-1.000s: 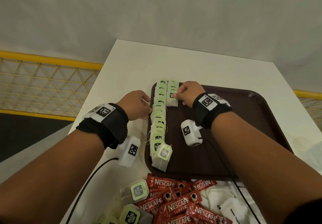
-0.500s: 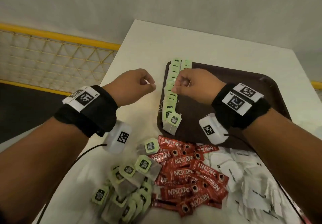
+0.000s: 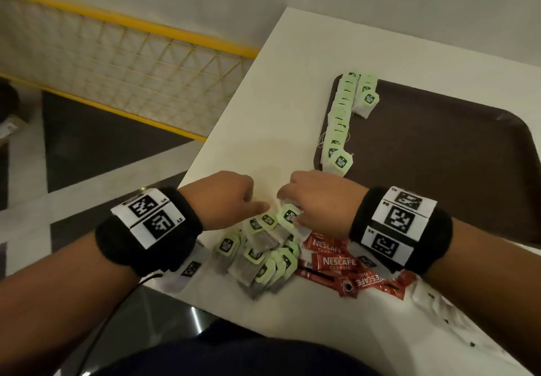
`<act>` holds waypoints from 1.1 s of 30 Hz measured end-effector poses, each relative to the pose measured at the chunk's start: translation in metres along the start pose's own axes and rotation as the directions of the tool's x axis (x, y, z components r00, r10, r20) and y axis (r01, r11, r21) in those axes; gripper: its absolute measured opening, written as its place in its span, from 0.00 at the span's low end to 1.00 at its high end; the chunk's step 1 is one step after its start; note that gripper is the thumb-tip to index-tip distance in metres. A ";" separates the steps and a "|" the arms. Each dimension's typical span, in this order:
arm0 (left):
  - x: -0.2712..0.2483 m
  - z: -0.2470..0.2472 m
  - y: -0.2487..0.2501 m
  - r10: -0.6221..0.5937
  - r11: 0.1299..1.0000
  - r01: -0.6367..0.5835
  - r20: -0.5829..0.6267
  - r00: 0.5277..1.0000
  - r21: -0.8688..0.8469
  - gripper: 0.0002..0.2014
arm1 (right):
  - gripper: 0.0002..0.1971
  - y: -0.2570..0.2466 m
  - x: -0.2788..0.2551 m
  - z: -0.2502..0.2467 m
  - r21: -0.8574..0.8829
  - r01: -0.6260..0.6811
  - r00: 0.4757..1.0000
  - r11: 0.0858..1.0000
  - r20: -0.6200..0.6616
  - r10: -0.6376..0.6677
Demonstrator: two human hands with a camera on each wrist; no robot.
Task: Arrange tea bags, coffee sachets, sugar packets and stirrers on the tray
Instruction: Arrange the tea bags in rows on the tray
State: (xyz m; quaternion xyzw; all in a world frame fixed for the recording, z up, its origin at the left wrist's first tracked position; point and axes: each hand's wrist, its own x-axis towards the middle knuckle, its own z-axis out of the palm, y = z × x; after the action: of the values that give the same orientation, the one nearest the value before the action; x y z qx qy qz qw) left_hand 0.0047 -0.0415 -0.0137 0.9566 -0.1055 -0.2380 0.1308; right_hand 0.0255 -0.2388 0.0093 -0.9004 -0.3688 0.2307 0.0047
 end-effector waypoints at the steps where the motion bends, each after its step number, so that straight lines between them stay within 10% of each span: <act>1: -0.001 0.002 0.001 -0.026 0.999 0.026 0.010 1.000 0.018 0.24 | 0.23 -0.001 0.002 0.002 -0.019 -0.008 1.000 1.000 0.006 0.008; 22: -0.002 0.002 0.010 0.051 0.964 -0.049 -0.001 0.999 -0.263 0.21 | 0.09 0.016 -0.013 -0.005 0.340 -0.091 0.983 0.936 -0.121 0.139; 29: 0.000 -0.022 0.014 0.114 0.947 -0.126 -0.057 0.992 -0.297 0.13 | 0.07 0.040 -0.030 -0.018 0.615 -0.005 0.975 0.789 -0.174 0.141; 33: 0.011 -0.034 0.016 0.116 0.766 -0.107 -0.027 0.993 -0.634 0.15 | 0.06 0.054 -0.038 -0.023 0.762 0.039 0.956 0.646 -0.217 0.198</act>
State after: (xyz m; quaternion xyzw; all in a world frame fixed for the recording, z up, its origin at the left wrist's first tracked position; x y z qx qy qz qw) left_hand 0.0286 -0.0526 0.0155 0.8470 -0.0766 -0.2581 0.4584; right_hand 0.0475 -0.2996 0.0360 -0.8539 -0.1934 0.2337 0.4229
